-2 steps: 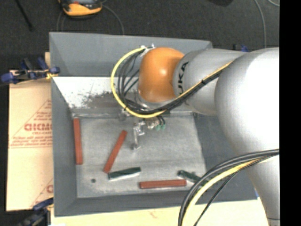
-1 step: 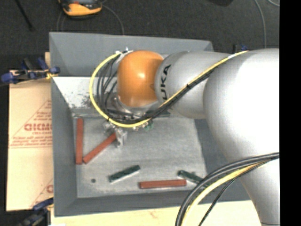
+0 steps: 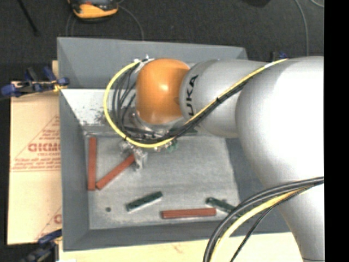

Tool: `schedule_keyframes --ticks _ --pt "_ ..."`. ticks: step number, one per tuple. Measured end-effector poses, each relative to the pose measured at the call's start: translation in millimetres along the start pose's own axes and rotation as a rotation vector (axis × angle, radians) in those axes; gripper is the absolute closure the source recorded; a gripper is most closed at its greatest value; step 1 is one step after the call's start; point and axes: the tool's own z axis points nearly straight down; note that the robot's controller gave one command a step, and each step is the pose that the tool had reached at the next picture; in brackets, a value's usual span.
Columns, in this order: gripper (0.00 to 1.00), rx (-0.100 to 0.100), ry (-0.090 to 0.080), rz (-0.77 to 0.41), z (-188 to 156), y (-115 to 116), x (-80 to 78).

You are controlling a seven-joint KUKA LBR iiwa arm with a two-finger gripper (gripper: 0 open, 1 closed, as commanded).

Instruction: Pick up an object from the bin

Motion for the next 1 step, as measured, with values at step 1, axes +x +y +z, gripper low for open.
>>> schedule_keyframes --ticks 1 --pt "1.00 0.003 -0.001 0.025 -151.1 1.9 16.7"
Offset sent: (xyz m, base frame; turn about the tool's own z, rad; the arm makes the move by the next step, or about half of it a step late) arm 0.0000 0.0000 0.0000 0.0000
